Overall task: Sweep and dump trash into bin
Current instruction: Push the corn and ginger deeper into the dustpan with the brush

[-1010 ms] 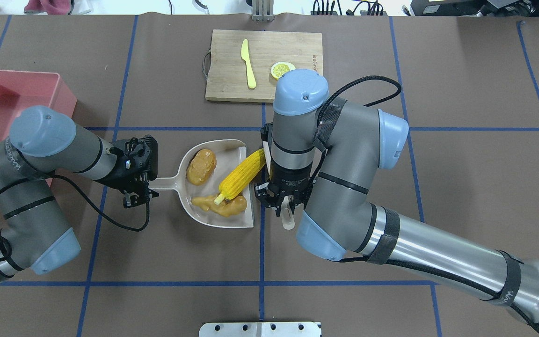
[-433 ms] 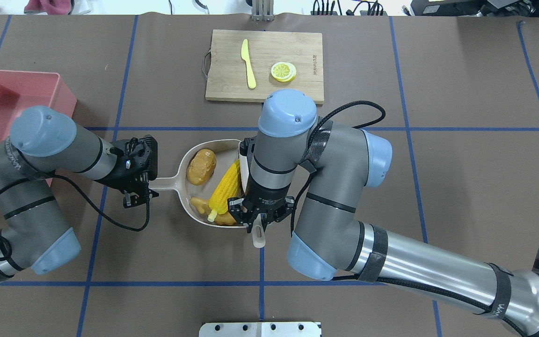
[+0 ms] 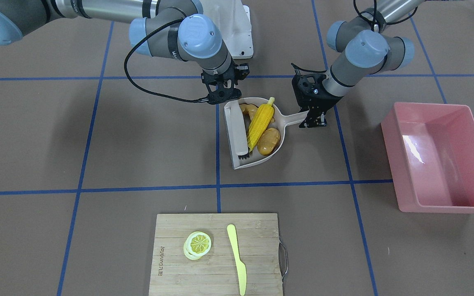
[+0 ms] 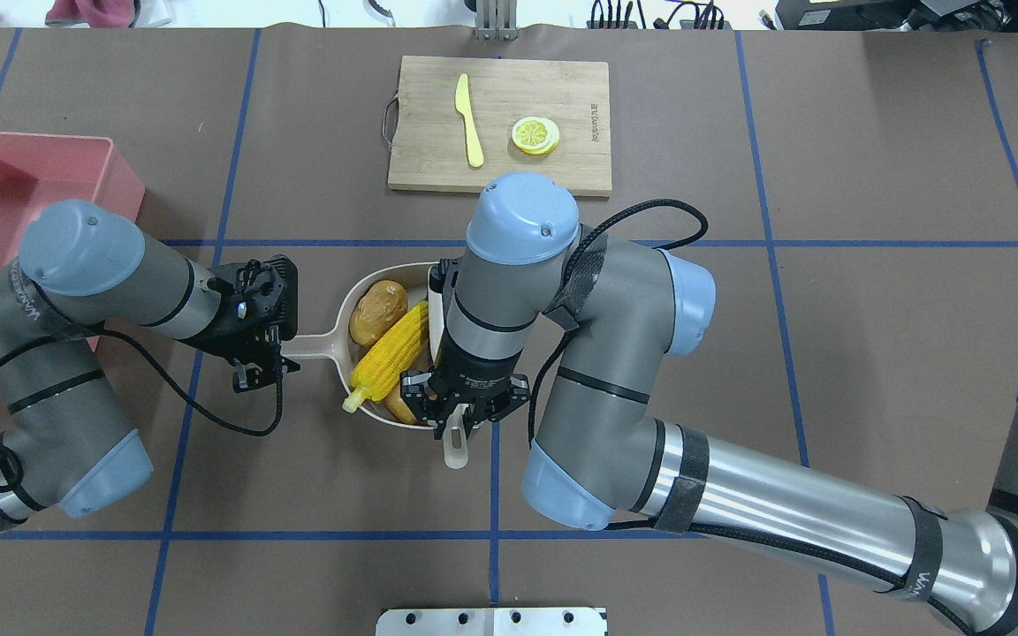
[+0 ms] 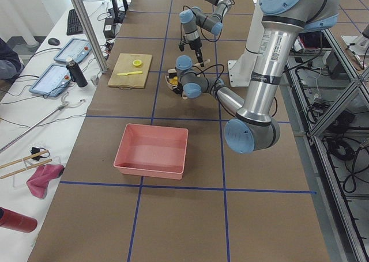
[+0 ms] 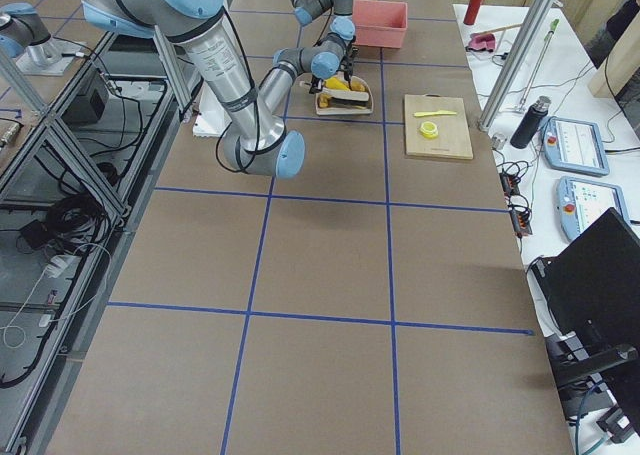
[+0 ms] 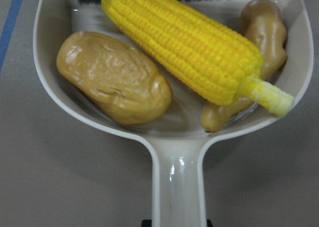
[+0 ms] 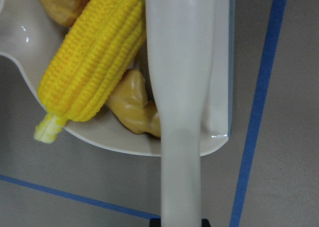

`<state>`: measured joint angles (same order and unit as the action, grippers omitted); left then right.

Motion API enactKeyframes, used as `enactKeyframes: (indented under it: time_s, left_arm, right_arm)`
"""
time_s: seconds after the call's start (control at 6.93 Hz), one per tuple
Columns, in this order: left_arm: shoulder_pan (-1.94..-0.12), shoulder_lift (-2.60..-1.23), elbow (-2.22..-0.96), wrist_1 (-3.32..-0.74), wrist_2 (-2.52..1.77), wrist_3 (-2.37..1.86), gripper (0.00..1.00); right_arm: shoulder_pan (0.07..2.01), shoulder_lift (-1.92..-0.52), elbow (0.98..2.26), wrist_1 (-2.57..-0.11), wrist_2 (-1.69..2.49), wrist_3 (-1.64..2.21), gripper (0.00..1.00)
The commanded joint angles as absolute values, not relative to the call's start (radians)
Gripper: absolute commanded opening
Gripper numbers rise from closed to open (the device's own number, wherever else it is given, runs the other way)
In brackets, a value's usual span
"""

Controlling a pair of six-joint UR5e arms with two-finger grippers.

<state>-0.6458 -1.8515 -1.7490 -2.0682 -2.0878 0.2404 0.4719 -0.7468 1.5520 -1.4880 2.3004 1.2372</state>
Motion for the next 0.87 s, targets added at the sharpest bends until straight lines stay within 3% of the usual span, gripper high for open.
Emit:
enactKeyframes:
  time_s: [0.0,0.29,0.58,0.72]
  left_arm:
    - [-0.646,-1.855,-1.75,-2.092,-2.088,0.236,0.27]
    - [-0.646,-1.856,-1.752,-2.095,-2.089,0.225,0.27]
    - [-0.646,-1.856,-1.75,-2.111,-2.089,0.212,0.21]
    - [-0.646,-1.858,-1.75,-2.115,-2.089,0.21,0.04]
  right_arm:
    - [0.488,-0.739,1.549,-1.462,2.328,1.273,0.0]
    - [0.531,-0.745,1.56,-1.495,2.396,1.275,0.0]
    - [0.605,-0.781,1.664,-1.587,2.489,1.275,0.0]
    - [0.647,-0.808,1.721,-1.626,2.514,1.275,0.0]
